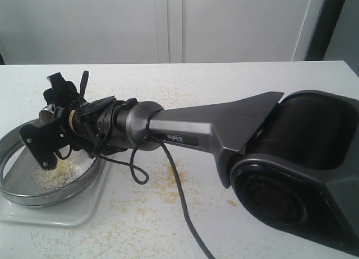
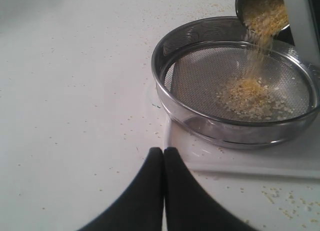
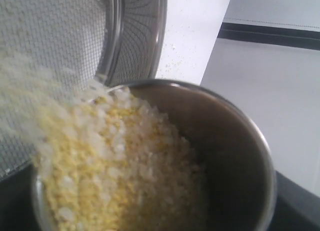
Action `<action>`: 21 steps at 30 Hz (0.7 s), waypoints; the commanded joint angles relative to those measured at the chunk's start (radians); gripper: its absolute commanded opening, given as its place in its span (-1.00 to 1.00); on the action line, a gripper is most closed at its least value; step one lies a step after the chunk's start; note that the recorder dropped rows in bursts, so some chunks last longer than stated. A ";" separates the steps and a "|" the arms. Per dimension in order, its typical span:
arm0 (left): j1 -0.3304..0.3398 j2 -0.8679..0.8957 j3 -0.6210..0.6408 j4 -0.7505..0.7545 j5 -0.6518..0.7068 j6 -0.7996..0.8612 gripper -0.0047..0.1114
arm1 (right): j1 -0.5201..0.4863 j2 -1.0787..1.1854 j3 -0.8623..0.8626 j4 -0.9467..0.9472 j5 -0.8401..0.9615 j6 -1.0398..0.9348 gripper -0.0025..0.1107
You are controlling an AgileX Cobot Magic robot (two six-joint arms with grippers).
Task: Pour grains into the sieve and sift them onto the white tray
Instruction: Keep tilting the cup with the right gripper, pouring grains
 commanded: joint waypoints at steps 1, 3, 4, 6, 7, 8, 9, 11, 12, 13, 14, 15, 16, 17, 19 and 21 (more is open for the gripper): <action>-0.005 -0.004 0.004 -0.003 -0.003 -0.001 -0.91 | 0.000 -0.023 -0.008 -0.005 0.019 -0.006 -0.96; -0.005 -0.004 0.004 -0.003 -0.003 -0.001 -0.91 | 0.003 -0.023 -0.008 -0.005 0.018 -0.006 -0.96; -0.005 -0.004 0.004 -0.003 -0.003 -0.001 -0.91 | 0.003 -0.023 -0.008 -0.005 0.018 -0.006 -0.96; -0.005 -0.004 0.004 -0.003 -0.003 -0.001 -0.91 | 0.007 -0.023 -0.008 -0.005 0.017 -0.006 -0.96; -0.005 -0.004 0.004 -0.003 -0.003 -0.001 -0.91 | 0.007 -0.023 -0.008 -0.005 0.017 -0.006 -0.96; -0.005 -0.004 0.004 -0.003 -0.003 -0.001 -0.91 | 0.009 -0.023 -0.008 -0.005 0.017 -0.006 -0.96; -0.005 -0.004 0.004 -0.003 -0.003 -0.001 -0.91 | 0.009 -0.023 -0.008 -0.005 0.017 -0.006 -0.96; -0.005 -0.004 0.004 -0.003 -0.003 -0.001 -0.91 | 0.009 -0.023 -0.008 -0.005 0.017 -0.006 -0.96; -0.005 -0.004 0.004 -0.003 -0.003 -0.001 -0.91 | 0.009 -0.023 -0.008 -0.005 0.017 -0.006 -0.96; -0.005 -0.004 0.004 -0.003 -0.003 -0.001 -0.91 | 0.009 -0.023 -0.008 -0.003 0.017 -0.006 -0.96; -0.005 -0.004 0.004 -0.003 -0.003 -0.001 -0.91 | 0.009 -0.023 -0.008 -0.003 0.017 -0.006 -0.96; -0.005 -0.004 0.004 -0.003 -0.003 -0.001 -0.91 | 0.009 -0.023 -0.008 -0.003 0.017 -0.006 -0.96; -0.005 -0.004 0.004 -0.003 -0.003 -0.001 -0.91 | 0.009 -0.023 -0.008 -0.001 0.015 -0.006 -0.96; -0.005 -0.004 0.004 -0.003 -0.003 -0.001 -0.91 | 0.012 -0.023 -0.008 -0.001 0.015 -0.006 -0.96; -0.005 -0.004 0.004 -0.003 -0.003 -0.001 -0.91 | 0.016 -0.023 -0.008 -0.001 0.015 -0.006 -0.96; -0.005 -0.004 0.004 -0.003 -0.003 -0.001 -0.91 | 0.019 -0.023 -0.008 -0.001 0.012 -0.006 -0.96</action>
